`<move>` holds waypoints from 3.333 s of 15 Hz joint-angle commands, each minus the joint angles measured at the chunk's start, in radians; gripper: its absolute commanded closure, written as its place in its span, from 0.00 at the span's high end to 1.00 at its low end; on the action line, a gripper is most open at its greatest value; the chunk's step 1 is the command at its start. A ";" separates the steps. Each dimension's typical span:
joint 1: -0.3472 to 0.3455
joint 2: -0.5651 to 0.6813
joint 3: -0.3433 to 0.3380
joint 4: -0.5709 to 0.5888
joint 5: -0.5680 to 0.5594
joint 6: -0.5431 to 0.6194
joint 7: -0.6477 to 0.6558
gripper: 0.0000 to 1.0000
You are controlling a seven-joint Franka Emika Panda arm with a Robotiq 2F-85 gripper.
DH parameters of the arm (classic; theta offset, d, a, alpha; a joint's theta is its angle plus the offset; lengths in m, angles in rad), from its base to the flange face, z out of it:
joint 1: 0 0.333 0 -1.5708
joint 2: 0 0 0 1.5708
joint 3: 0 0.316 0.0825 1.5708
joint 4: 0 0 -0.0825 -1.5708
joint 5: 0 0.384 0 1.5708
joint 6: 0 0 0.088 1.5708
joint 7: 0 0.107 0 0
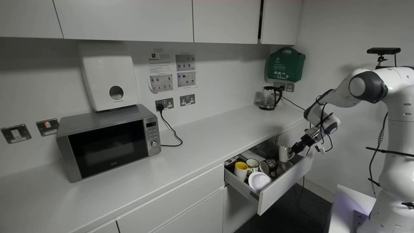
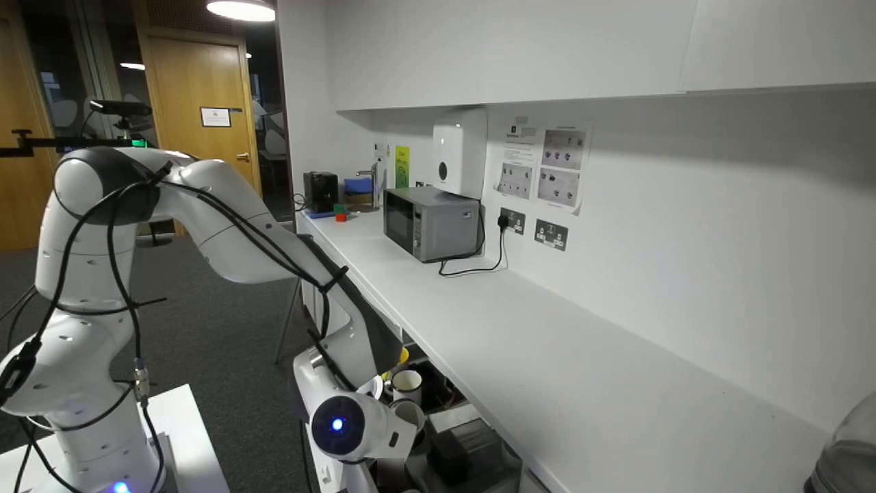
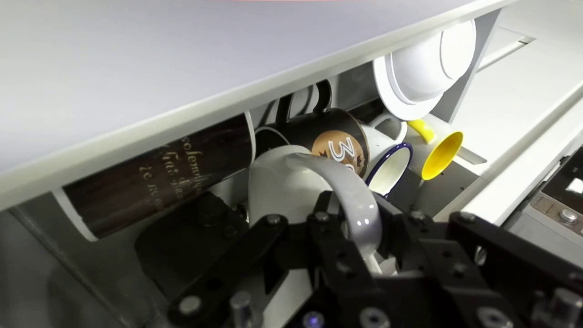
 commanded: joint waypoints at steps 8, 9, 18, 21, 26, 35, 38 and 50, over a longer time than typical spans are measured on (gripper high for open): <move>-0.010 -0.007 0.006 0.017 0.020 0.005 -0.013 0.03; -0.012 -0.006 0.004 0.020 0.021 0.005 -0.011 0.03; -0.014 0.001 0.007 0.050 0.023 0.009 0.003 0.03; -0.006 0.011 0.016 0.061 0.022 0.012 0.008 0.03; -0.001 0.040 0.033 0.089 0.021 0.009 0.015 0.03; -0.003 0.104 0.061 0.134 0.021 0.003 0.021 0.03; -0.005 0.126 0.069 0.144 0.021 0.000 0.021 0.03; -0.005 0.155 0.079 0.162 0.018 0.004 0.026 0.03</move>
